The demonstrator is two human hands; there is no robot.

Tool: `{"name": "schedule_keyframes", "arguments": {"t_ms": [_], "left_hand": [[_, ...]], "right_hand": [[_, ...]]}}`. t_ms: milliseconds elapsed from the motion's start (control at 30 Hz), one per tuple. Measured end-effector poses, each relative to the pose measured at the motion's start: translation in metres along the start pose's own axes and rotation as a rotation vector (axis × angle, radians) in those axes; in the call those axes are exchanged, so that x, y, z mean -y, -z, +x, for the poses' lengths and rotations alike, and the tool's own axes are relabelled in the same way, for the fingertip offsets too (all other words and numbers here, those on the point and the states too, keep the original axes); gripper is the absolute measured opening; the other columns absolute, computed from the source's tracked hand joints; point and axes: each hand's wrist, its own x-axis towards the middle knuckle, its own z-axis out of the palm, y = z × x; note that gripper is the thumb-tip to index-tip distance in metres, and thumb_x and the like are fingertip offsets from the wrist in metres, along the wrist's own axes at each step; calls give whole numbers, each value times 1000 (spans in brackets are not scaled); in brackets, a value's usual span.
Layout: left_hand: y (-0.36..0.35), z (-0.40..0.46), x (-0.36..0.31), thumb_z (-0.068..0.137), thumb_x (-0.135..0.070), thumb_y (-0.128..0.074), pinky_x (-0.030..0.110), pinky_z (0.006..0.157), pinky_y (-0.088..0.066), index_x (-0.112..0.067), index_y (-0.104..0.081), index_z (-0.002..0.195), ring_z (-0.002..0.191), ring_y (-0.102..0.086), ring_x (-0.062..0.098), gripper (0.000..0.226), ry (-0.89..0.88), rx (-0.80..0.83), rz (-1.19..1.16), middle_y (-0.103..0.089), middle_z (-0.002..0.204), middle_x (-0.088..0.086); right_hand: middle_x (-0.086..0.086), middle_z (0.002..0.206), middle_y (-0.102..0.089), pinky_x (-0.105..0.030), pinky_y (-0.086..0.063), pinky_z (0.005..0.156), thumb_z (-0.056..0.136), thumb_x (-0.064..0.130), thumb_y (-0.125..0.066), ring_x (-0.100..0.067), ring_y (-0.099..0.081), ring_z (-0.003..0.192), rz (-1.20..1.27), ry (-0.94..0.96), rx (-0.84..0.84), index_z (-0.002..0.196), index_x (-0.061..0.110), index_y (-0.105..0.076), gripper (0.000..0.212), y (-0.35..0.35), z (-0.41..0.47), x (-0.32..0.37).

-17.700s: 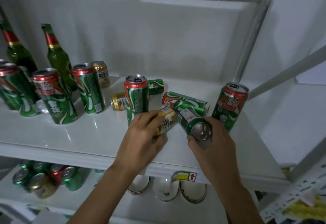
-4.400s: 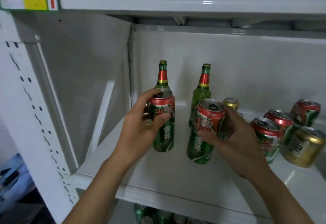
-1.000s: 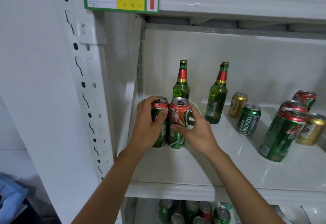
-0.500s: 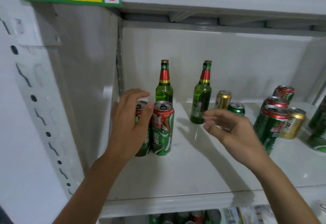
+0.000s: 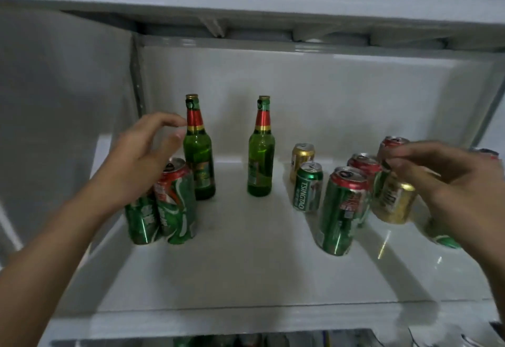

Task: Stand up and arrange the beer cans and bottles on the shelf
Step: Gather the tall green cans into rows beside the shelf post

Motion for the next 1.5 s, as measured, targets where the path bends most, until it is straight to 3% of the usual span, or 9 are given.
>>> {"name": "schedule_keyframes", "arguments": {"t_ms": [100, 367, 467, 533, 667, 833, 1067, 1200, 1500], "left_hand": [[-11, 4, -13, 102, -59, -51, 16, 89, -39, -52, -60, 110, 108, -55, -19, 15, 64, 41, 28, -60, 116, -36], [-15, 45, -21, 101, -41, -64, 21, 73, -45, -31, -68, 108, 99, -62, 3, 13, 323, 405, 255, -68, 110, -11], [-13, 65, -18, 98, -54, -63, 32, 80, -48, -33, -67, 108, 97, -64, 10, 23, 453, 595, 433, -68, 110, -10], [-16, 76, -17, 98, -56, -62, 38, 87, -49, -32, -65, 113, 98, -64, 13, 29, 516, 684, 496, -67, 112, -7], [-22, 94, -10, 99, -54, -60, 45, 94, -57, -21, -65, 123, 104, -71, 28, 41, 673, 848, 550, -73, 117, 5], [-35, 103, -2, 96, -53, -66, 55, 105, -53, -11, -63, 133, 115, -68, 36, 56, 798, 943, 640, -70, 127, 15], [-62, 109, 8, 92, -52, -73, 47, 104, -51, -8, -43, 154, 137, -53, 37, 81, 777, 995, 747, -54, 151, 16], [-69, 110, 13, 87, -44, -81, 52, 114, -46, -11, -46, 153, 133, -57, 37, 81, 759, 1001, 757, -59, 145, 15], [-73, 103, 23, 74, -19, -93, 50, 104, -54, -11, -61, 137, 110, -70, 36, 71, 856, 986, 708, -72, 121, 15]], "right_hand": [[31, 100, -76, -1, -50, 74, 88, 32, -77, 12, -71, 92, -40, -16, 28, 100, 44, -78, 18, 25, 19, -31], [26, 102, -74, -44, -63, 76, 88, 49, -65, -4, -74, 88, -530, 7, 313, 106, 55, -70, 20, 102, 115, -146], [26, 88, -75, -36, -59, 63, 73, 56, -64, -6, -72, 81, -619, -53, 419, 89, 55, -70, 17, 92, 127, -125], [18, 100, -75, -32, -52, 73, 81, 46, -72, -11, -69, 87, -754, -90, 562, 87, 51, -69, 8, 73, 130, -101], [-7, 139, -60, -34, -46, 100, 98, 45, -63, -27, -56, 123, -1059, -254, 909, 137, 25, -61, 44, 46, 138, -103], [-9, 144, -55, -37, -47, 107, 93, 44, -71, -28, -56, 128, -1156, -345, 1054, 150, 18, -46, 68, 25, 141, -114], [-12, 151, -48, -30, -56, 85, 85, 32, -82, -31, -55, 130, -1109, -462, 1085, 159, 16, -29, 92, 3, 141, -136], [-16, 158, -40, -46, -55, 100, 75, 17, -91, -41, -49, 136, -992, -583, 1120, 162, 19, -26, 108, 5, 142, -151], [-6, 142, -59, -41, -51, 107, 76, 21, -89, -27, -57, 128, -943, -349, 1081, 148, 19, -47, 84, 22, 136, -152]]}}
